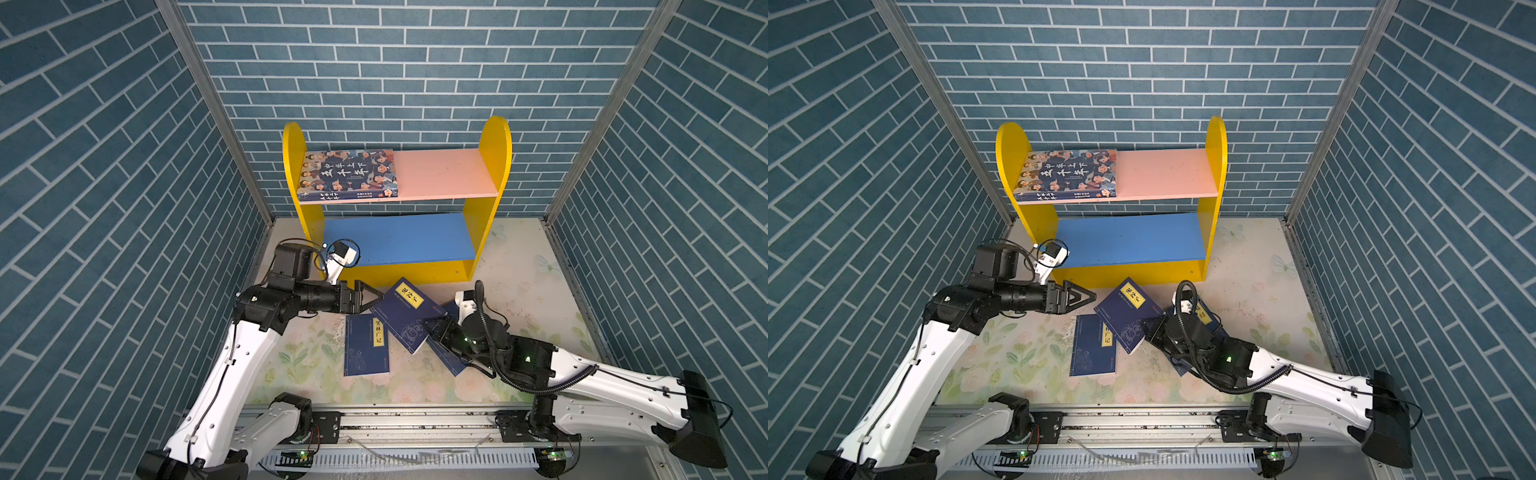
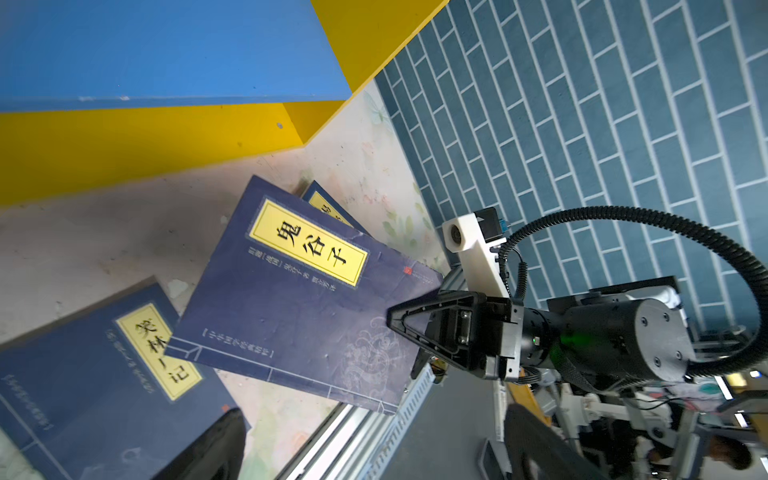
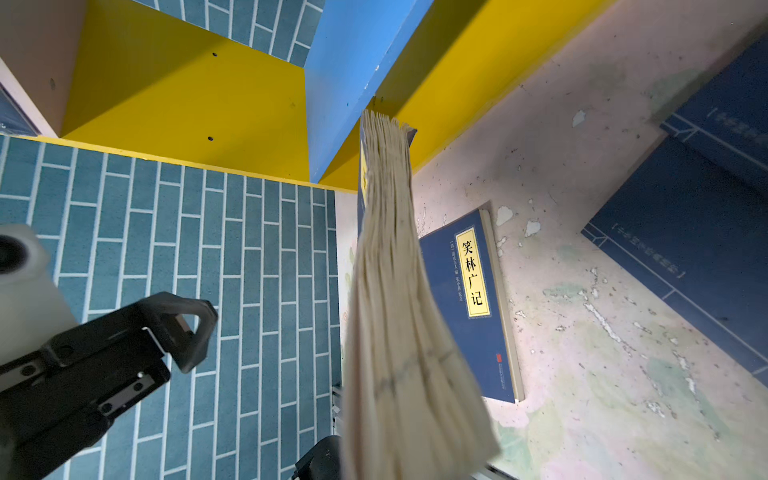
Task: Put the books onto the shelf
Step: 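Carry the book toward the blue shelf with the right gripper while the left reaches over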
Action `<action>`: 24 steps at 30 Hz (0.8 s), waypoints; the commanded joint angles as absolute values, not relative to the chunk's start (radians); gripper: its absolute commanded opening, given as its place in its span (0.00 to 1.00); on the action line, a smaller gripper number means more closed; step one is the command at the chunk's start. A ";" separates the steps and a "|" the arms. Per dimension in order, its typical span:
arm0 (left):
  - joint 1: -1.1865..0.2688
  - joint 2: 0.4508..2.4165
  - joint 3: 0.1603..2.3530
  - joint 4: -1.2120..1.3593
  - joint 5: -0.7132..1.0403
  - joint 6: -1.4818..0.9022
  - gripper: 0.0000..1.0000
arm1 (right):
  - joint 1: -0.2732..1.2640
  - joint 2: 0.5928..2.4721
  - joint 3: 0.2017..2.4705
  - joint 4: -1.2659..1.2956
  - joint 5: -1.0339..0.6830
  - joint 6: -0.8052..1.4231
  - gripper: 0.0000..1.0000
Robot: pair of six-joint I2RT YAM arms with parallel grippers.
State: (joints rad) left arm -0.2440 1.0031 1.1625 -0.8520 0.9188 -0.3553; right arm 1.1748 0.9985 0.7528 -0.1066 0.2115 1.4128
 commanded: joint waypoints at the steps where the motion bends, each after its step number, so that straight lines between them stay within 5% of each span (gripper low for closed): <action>1: -0.188 0.959 1.111 -0.826 1.010 -0.460 0.98 | 1.134 1.009 0.829 -0.126 0.149 1.324 0.03; 10: -0.177 0.872 0.863 -0.522 1.041 -0.581 0.96 | 1.021 1.151 1.005 -0.065 -0.062 1.276 0.03; 24: -0.179 0.868 0.820 -0.293 0.927 -0.669 0.89 | 0.955 1.292 1.057 0.157 -0.237 1.332 0.03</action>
